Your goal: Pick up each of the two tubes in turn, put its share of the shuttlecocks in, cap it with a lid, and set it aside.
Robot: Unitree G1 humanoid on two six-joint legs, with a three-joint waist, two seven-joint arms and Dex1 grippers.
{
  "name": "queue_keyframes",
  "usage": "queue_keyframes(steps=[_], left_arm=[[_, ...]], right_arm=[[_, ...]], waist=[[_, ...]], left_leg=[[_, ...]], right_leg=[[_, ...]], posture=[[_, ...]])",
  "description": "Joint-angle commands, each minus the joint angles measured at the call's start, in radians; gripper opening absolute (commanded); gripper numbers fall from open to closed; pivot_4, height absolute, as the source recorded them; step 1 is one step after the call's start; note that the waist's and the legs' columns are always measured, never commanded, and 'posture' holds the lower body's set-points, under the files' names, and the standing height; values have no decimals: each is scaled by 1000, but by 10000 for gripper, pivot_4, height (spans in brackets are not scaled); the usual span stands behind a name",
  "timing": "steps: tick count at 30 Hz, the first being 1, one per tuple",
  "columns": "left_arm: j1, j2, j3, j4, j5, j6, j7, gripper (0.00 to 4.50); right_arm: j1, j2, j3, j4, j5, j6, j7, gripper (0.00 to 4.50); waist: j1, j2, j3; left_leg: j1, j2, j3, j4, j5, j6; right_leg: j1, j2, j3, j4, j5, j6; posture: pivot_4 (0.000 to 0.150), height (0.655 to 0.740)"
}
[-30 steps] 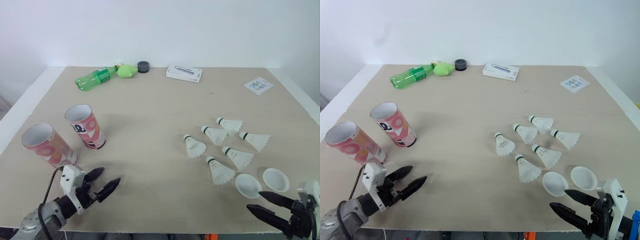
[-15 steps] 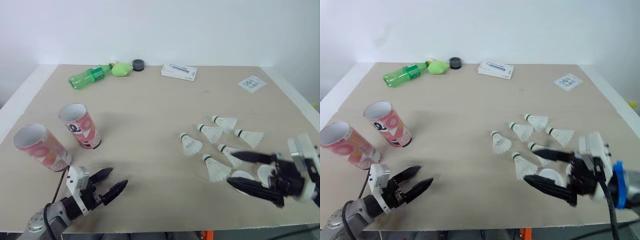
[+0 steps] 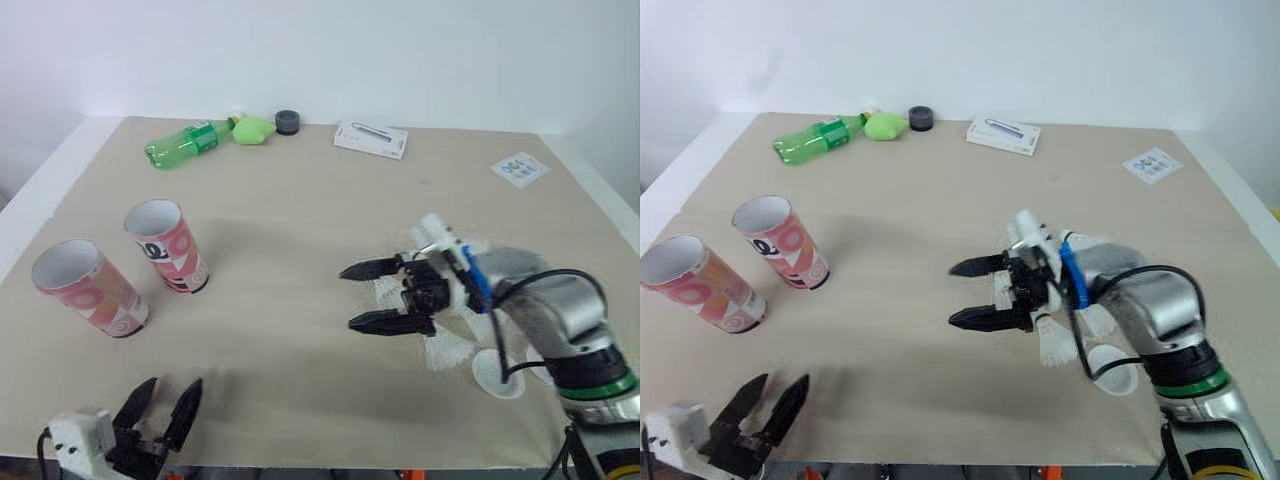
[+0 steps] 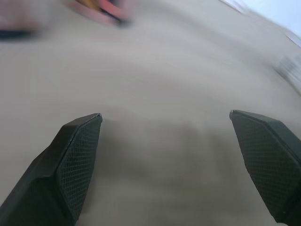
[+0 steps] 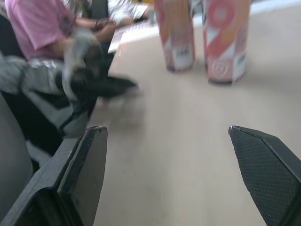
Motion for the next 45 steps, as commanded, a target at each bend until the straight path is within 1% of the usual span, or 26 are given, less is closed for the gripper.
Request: queue_keyframes(steps=[1, 4, 7, 10, 12, 13, 15, 16, 20, 24, 31, 36, 39, 45], left_arm=[[22, -24, 34, -36, 30, -56, 56, 45000], [8, -48, 58, -26, 46, -87, 111, 45000], [-14, -41, 76, -15, 61, -97, 137, 45000], [-66, -2, 97, 7, 112, -93, 163, 45000], [-125, 43, 101, 25, 161, -83, 174, 45000], [-167, 63, 113, 40, 204, -86, 199, 45000], [-225, 87, 133, 63, 233, -81, 237, 45000], [-272, 108, 154, 93, 263, -70, 269, 45000], [-422, 162, 199, 172, 240, -6, 324, 45000], [-514, 169, 216, 202, 204, 52, 361, 45000], [-614, 200, 179, 248, 205, 101, 338, 45000], [-687, 212, 202, 304, 201, 128, 350, 45000], [-707, 229, 187, 325, 217, 129, 336, 45000], [-739, 230, 171, 350, 231, 133, 341, 45000]], right_arm=[[-32, 30, 2, 49, -62, -71, 24, 44282], [-34, 65, 26, 84, -131, -103, -7, 44282], [-6, 76, 22, 61, -161, -133, -6, 44282], [31, 78, 15, 28, -157, -129, -5, 44282], [60, 71, 19, 1, -161, -133, -1, 44282], [71, 69, 19, -8, -161, -133, -1, 44282], [83, 72, 14, -20, -159, -130, -3, 44282], [87, 80, 6, -27, -150, -117, -14, 44282], [109, 95, -3, -56, -150, -110, -43, 44282], [132, 93, -27, -90, -139, -95, -70, 44282], [164, 90, -56, -139, -124, -71, -104, 44282], [175, 96, -58, -157, -119, -65, -128, 44282], [182, 94, -63, -164, -116, -60, -139, 44282], [195, 84, -68, -179, -109, -57, -150, 44282]], waist=[[-1, 0, 0], [-4, 0, 0], [-3, 0, 0], [-4, 0, 0], [-3, 0, 0], [-2, 1, 0], [-2, 2, 1], [-5, 1, 1], [-4, 2, 1], [-3, 2, 1], [-3, 2, 1], [-1, 2, 1], [-1, 2, 1], [-1, 2, 1]], left_leg=[[-1, 0, -1, 0, 0, 0], [-2, -1, -2, 1, 0, 0], [-2, 0, -4, 2, 0, 0], [-2, 0, -5, 3, 0, 0], [-2, 0, -5, 4, 0, 0], [-2, 0, -6, 4, 0, 0], [-2, 0, -10, 5, 0, 0], [-2, 0, -10, 6, 1, 0], [-2, 2, -10, 6, 2, 1], [-1, 2, -12, 7, 3, 0], [0, 2, -14, 7, 3, -1], [-1, 1, -18, 7, 6, -3], [-1, 1, -19, 7, 7, -4], [-2, 1, -20, 7, 7, -4]], right_leg=[[-1, 0, 0, 0, 1, -1], [-1, 0, -1, 0, 1, -2], [-1, 1, -4, 1, 2, -3], [-1, 1, -5, 1, 2, -3], [-1, 1, -6, 1, 2, -3], [-1, 1, -6, 1, 2, -3], [-1, 1, -10, 1, 1, -4], [2, 1, -10, 2, 3, -4], [0, 3, -12, 6, 7, -3], [0, 4, -13, 12, 6, -4], [0, 4, -14, 16, 4, -5], [1, 6, -15, 17, 4, -3], [1, 6, -15, 17, 4, -4], [1, 6, -16, 17, 4, -4]], posture=[[1500, 7294], [1500, 7294], [1500, 7294], [1500, 7294], [1500, 7294], [1500, 7294], [1500, 7294], [1500, 7294], [1500, 7294], [1500, 7294], [1500, 7294], [1500, 7294], [1500, 7294], [1500, 7294]])
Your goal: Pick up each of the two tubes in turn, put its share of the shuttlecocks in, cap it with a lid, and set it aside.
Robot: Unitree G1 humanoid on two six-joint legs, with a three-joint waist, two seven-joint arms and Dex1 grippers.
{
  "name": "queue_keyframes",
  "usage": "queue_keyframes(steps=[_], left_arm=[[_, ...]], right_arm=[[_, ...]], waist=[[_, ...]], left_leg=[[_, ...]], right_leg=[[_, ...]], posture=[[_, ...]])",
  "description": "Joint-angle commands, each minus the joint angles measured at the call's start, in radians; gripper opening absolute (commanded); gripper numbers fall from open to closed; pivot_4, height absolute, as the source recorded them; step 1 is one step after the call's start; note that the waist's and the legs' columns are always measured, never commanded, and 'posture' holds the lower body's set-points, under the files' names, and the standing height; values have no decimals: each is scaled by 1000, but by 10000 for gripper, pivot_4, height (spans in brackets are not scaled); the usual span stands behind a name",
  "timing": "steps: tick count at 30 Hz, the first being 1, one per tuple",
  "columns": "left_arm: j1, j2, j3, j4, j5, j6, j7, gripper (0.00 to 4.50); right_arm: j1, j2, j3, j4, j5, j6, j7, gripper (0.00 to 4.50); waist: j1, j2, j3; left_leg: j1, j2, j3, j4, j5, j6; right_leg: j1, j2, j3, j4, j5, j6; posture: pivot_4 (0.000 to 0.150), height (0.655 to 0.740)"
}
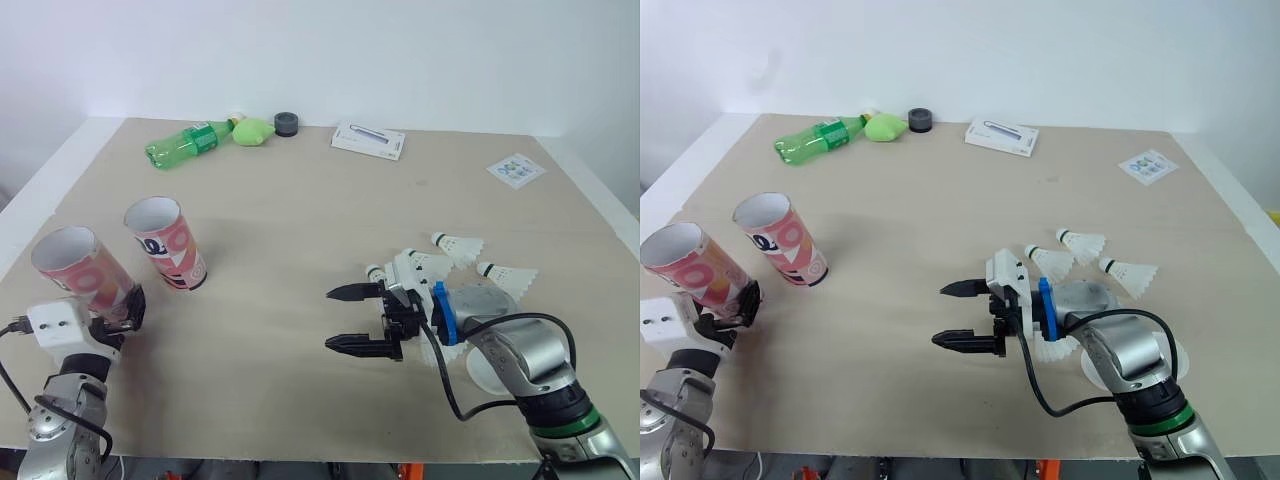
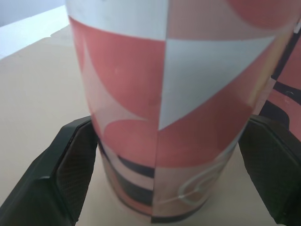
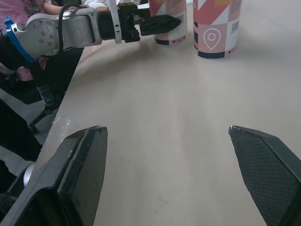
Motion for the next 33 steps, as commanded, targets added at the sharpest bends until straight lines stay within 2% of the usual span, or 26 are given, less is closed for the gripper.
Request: queue_keyframes(steps=[1, 2, 5, 6, 7, 11, 14, 16, 18, 22, 25, 27, 29, 33], left_arm=[[-12, 12, 3, -2, 15, -9, 2, 45000], [-17, 10, 5, 5, 13, -11, 2, 45000], [-33, 11, 9, 18, 21, -21, 6, 38243], [-33, 12, 8, 18, 27, -24, 6, 34337], [-33, 14, 8, 19, 33, -30, 5, 33367], [-6, 12, 12, 3, 46, -53, -9, 33367], [76, 5, 15, -56, 90, -80, -3, 33367], [131, 0, 22, -129, 60, -70, -17, 33367], [196, 24, 18, -207, 12, -74, -90, 33367], [331, 119, 0, -288, -54, -87, -291, 33367], [363, 235, -27, -301, -67, -81, -448, 33367], [334, 357, -86, -313, -66, -49, -569, 33367], [277, 448, -130, -312, -65, -5, -624, 33367], [111, 556, -187, -308, -133, 120, -669, 33367]], right_arm=[[4, -10, -43, -42, 23, -2, -6, 44282], [3, -10, -44, -41, 24, -2, -9, 44282], [-7, -9, -47, -35, 26, -2, -17, 45000], [-8, -10, -47, -34, 26, -2, -18, 45000], [-9, -11, -46, -30, 24, -4, -19, 45000], [-4, -14, -45, -26, 21, -6, -16, 45000], [-7, -16, -47, -17, 20, -7, -8, 45000], [-11, -20, -48, -7, 19, -9, -1, 45000], [-18, -22, -48, 2, 20, -10, 9, 45000], [-39, -32, -55, 27, 24, -7, 34, 45000], [-49, -55, -95, 29, 61, 15, 61, 45000], [-42, -89, -136, 23, 79, 19, 74, 45000], [-29, -122, -173, 15, 87, 24, 74, 45000], [22, -192, -246, -14, 76, 20, 55, 45000]], waist=[[0, 0, 0], [0, 0, 0], [0, 0, 0], [0, 0, 0], [0, 0, 0], [0, 0, 0], [-3, 0, 0], [-3, 0, 0], [-2, 0, 0], [0, 1, 1], [0, 2, 2], [1, 3, 3], [12, 5, 4], [17, 6, 4]], left_leg=[[0, 0, 0, 0, 0, 0], [0, 0, 0, 0, 0, 0], [0, 0, 0, 0, 0, 0], [0, 0, 0, 0, 0, 0], [0, 0, -1, 0, 0, 0], [0, 0, -1, 0, 0, 0], [0, 0, -1, -1, 0, 0], [0, 0, 0, -1, 0, 0], [0, 0, 0, -1, 0, 0], [0, 0, -1, -1, 0, 0], [0, 0, 0, -1, 1, 0], [0, 0, 1, -1, 1, 0], [0, 0, 1, -1, 2, 0], [0, 1, 3, -2, 1, 0]], right_leg=[[0, 0, 0, 0, 0, 0], [0, 0, 0, 0, 0, 0], [0, 0, 0, 0, 0, 0], [0, 0, 0, 0, 0, 0], [0, 0, -1, 0, 0, 0], [0, 0, -1, 0, 0, 0], [0, 0, 0, 0, 0, 0], [0, 0, 0, 0, 0, -1], [0, 0, 0, 0, -1, -1], [-1, -1, -1, 0, -4, -4], [-1, -2, -2, 0, -6, -3], [-2, -3, -3, 0, -6, -3], [-5, -4, -4, 0, -6, -2], [-3, -5, -4, -1, -7, -2]], posture=[[1500, 7294], [1500, 7294], [1500, 7294], [1500, 7294], [1500, 7294], [1500, 7294], [1500, 7294], [1500, 7294], [1500, 7294], [1500, 7294], [1500, 7294], [1500, 7294], [1500, 7294], [1500, 7294]])
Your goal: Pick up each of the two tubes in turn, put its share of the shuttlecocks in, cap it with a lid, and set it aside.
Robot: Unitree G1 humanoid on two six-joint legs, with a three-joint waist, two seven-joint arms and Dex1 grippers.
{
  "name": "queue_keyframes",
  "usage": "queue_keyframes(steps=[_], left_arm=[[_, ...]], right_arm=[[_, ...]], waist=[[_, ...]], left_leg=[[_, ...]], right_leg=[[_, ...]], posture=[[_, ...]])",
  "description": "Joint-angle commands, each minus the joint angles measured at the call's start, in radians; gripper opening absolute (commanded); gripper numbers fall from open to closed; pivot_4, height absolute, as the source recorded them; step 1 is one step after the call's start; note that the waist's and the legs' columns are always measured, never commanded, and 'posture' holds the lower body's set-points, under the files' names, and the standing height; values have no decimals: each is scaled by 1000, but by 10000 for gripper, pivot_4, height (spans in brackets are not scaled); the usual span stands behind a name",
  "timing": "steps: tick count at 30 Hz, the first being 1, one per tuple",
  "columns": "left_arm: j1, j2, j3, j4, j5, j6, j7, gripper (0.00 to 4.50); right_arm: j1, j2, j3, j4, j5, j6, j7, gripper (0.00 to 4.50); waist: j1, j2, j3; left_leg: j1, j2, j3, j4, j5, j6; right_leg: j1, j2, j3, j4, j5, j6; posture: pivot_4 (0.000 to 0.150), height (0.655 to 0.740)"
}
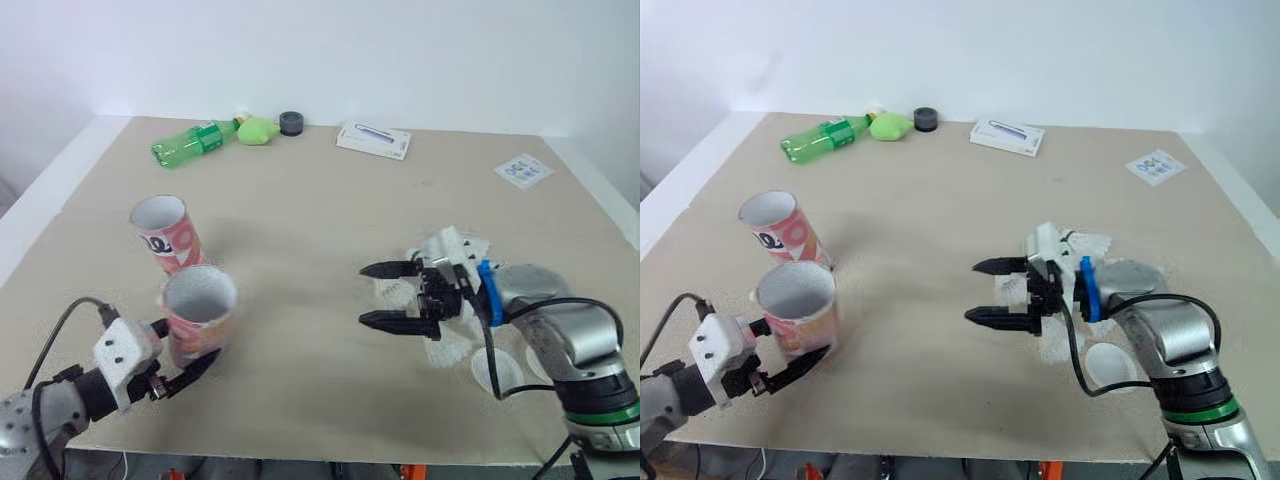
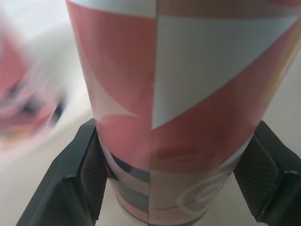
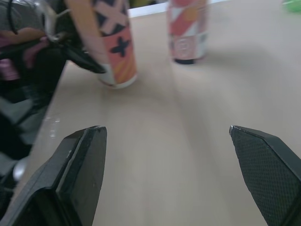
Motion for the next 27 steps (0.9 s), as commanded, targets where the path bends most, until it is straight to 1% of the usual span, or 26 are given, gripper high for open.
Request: queue_keyframes(steps=[1, 2, 5, 9, 12, 15, 19, 21, 24, 27], left_arm=[[-130, 57, -31, -21, -64, 107, -26, 33367], [-187, 74, -52, -14, -87, 160, -23, 33367], [-308, 126, -124, 7, -75, 244, -45, 33367], [-465, 200, -268, 38, -4, 315, -102, 33367], [-586, 204, -356, 54, 16, 411, -92, 33367], [-635, 201, -387, 55, 41, 444, -85, 33367], [-651, 236, -432, 26, 60, 462, -131, 33367], [-662, 243, -455, 25, 71, 465, -148, 33367], [-692, 246, -497, 49, 107, 444, -174, 33367], [-742, 207, -528, 101, 123, 441, -189, 33367]], right_arm=[[30, -50, -91, -54, 13, 0, -18, 45000], [45, -65, -116, -65, 22, 7, -25, 45000], [91, -100, -169, -106, 30, 16, -42, 45000], [175, -154, -233, -174, 1, 22, -89, 45000], [243, -186, -271, -246, -33, 29, -138, 45000], [331, -207, -328, -322, -6, 61, -146, 45000], [516, -189, -526, -408, 109, 156, -125, 45000], [605, -162, -630, -441, 183, 210, -126, 45000], [751, -125, -762, -500, 230, 258, -123, 45000], [902, -62, -877, -582, 303, 299, -138, 45000]], waist=[[3, 2, 1], [6, 4, 2], [7, 6, 4], [8, 7, 5], [10, 9, 6], [10, 9, 6], [11, 10, 6], [12, 9, 6], [12, 10, 6], [12, 11, 5]], left_leg=[[0, 0, 0, -1, 0, 0], [0, 0, 0, -1, 0, 0], [0, 0, -1, -2, 0, 0], [-1, -1, -5, -5, 0, 0], [-1, -2, -5, -5, 0, 0], [-2, -2, -6, -5, 0, 0], [-2, -3, -8, -5, 0, 0], [-1, -4, -9, -5, 0, 0], [1, -4, -10, -4, 0, 1], [3, -4, -10, -3, 0, 1]], right_leg=[[0, 0, 0, 0, 0, 1], [0, 0, 0, 0, 2, 3], [0, 2, 0, 1, 1, 5], [0, 4, 0, 0, 0, 3], [0, 4, 0, 1, 0, 3], [1, 4, 0, 0, 0, 4], [2, 4, -1, 0, 0, 3], [4, 3, -2, 0, -1, 4], [6, 3, -3, 0, -2, 6], [9, 3, -4, 1, -2, 8]], posture=[[1500, 7294], [1500, 7294], [1500, 7294], [1500, 7294], [1500, 7294], [1500, 7294], [1500, 7294], [1500, 7294], [1500, 7294], [1500, 7294]])
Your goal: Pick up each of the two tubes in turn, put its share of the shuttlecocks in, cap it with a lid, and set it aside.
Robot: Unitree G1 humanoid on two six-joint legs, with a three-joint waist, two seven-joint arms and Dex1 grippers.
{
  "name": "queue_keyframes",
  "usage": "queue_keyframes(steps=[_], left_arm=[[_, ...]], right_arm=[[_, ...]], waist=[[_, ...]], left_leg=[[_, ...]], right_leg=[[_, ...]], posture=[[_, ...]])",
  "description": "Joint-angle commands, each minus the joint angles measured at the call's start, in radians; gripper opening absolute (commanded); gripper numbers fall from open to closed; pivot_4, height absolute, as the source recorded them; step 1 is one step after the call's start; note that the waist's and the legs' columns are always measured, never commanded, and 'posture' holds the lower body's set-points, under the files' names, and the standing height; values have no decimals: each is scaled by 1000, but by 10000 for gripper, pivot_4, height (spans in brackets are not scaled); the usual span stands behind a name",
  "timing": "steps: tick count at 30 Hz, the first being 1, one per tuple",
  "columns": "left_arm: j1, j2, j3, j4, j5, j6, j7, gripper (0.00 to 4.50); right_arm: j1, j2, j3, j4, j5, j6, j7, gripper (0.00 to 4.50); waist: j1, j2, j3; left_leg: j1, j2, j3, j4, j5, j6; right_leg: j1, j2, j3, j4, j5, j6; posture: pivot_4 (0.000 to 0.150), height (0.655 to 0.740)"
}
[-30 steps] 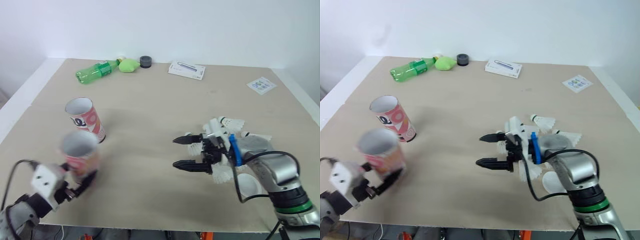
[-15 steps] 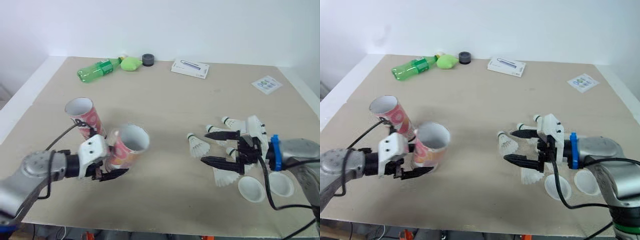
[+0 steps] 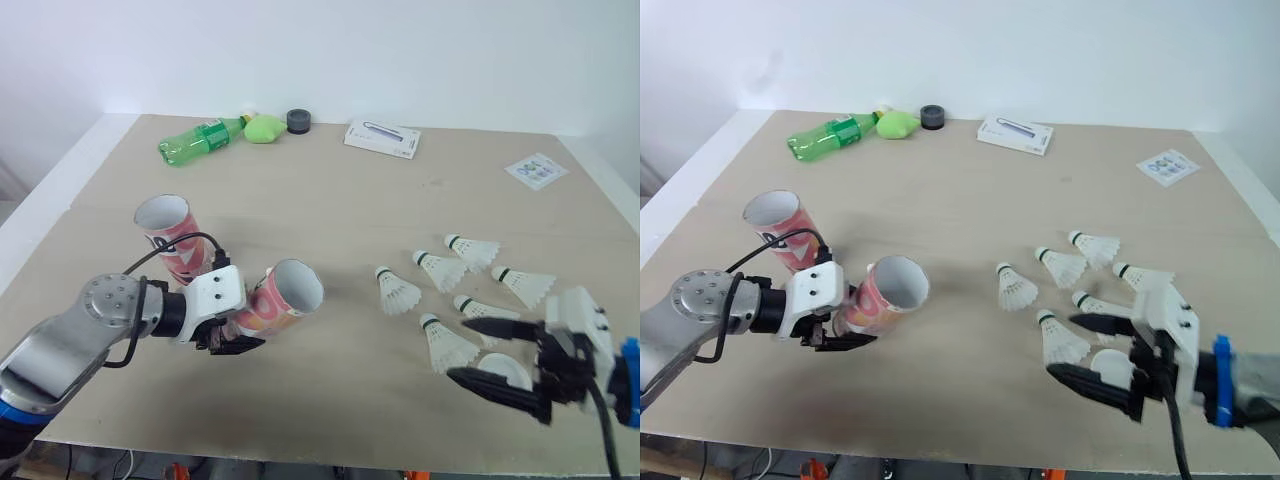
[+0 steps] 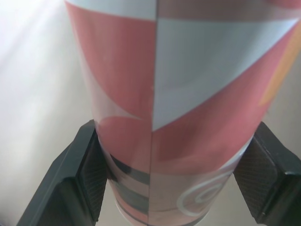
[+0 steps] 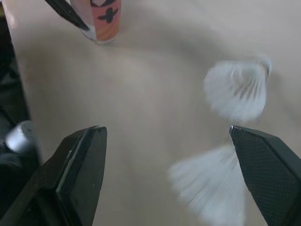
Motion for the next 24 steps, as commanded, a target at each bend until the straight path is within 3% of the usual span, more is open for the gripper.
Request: queue_keyframes(steps=[1, 6, 10, 18, 24], left_arm=[[-46, -41, -62, 69, 35, -5, -24, 33367], [-88, -110, -97, 138, 75, -35, -36, 33367], [-99, -138, -117, 158, 109, -68, -50, 33367], [-136, -151, -155, 187, 167, -118, -94, 33367], [-157, -175, -151, 203, 186, -102, -92, 33367]], right_arm=[[143, 71, -144, -130, 105, 38, -19, 45000], [329, 180, -160, -254, 158, 25, -103, 45000], [423, 232, -131, -271, 108, -9, -144, 45000], [331, 242, 27, -223, 85, -41, -286, 45000], [281, 237, 118, -198, 40, -61, -344, 45000]], waist=[[2, 1, 0], [12, 3, -1], [19, 2, -2], [22, 2, -9], [28, 3, -10]], left_leg=[[1, 0, 0, 0, 0, 0], [6, -1, -1, 3, 0, 1], [10, -7, 1, 3, 0, 0], [5, -10, 8, 2, 1, 4], [2, -14, 4, 0, 2, 8]], right_leg=[[1, 0, 0, 0, 0, 0], [7, -3, -1, 0, -3, -4], [9, -13, -1, -3, -3, -2], [11, -29, -4, -17, -1, 2], [10, -30, -11, -17, 0, 6]], posture=[[1500, 7294], [1500, 7294], [1500, 7294], [1500, 7294], [1500, 7294]])
